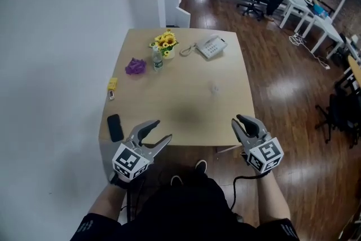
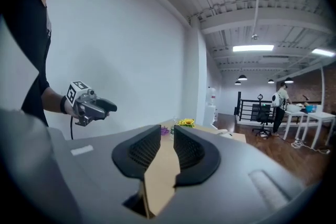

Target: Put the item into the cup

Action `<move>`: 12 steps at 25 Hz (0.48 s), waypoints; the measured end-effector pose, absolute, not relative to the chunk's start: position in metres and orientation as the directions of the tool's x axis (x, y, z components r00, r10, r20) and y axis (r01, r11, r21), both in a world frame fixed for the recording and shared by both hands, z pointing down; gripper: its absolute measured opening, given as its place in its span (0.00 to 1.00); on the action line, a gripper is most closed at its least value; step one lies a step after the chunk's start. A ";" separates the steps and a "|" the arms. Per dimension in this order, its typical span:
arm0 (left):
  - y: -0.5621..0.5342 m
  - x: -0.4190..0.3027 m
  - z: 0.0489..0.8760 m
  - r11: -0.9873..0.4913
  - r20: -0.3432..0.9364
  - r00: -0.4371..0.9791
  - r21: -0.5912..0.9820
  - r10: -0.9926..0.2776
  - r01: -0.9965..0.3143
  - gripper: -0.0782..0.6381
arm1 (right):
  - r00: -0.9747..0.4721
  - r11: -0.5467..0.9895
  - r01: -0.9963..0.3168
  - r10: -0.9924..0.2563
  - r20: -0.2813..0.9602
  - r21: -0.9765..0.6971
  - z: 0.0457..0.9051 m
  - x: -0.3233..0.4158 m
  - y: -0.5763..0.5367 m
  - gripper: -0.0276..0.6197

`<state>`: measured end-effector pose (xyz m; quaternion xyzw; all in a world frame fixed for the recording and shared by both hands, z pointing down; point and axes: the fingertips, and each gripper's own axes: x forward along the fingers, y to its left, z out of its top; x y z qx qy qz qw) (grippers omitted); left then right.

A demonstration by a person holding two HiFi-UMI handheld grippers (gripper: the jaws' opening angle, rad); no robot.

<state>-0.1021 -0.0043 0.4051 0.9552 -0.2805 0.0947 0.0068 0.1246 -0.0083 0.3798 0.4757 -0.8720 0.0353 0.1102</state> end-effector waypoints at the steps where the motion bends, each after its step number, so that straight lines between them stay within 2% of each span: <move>1: 0.002 -0.106 0.405 -0.842 0.181 0.824 -0.042 -0.536 -0.538 0.43 | -0.513 0.534 -0.845 -0.828 0.228 0.038 0.378 0.124 0.004 0.18; 5: 0.020 -0.115 0.402 -0.833 0.160 0.819 -0.035 -0.550 -0.553 0.43 | -0.482 0.499 -0.866 -0.851 0.209 0.032 0.375 0.130 0.044 0.10; 12: 0.044 -0.109 0.395 -0.818 0.148 0.807 -0.030 -0.572 -0.574 0.43 | -0.456 0.468 -0.884 -0.866 0.203 0.010 0.373 0.145 0.088 0.07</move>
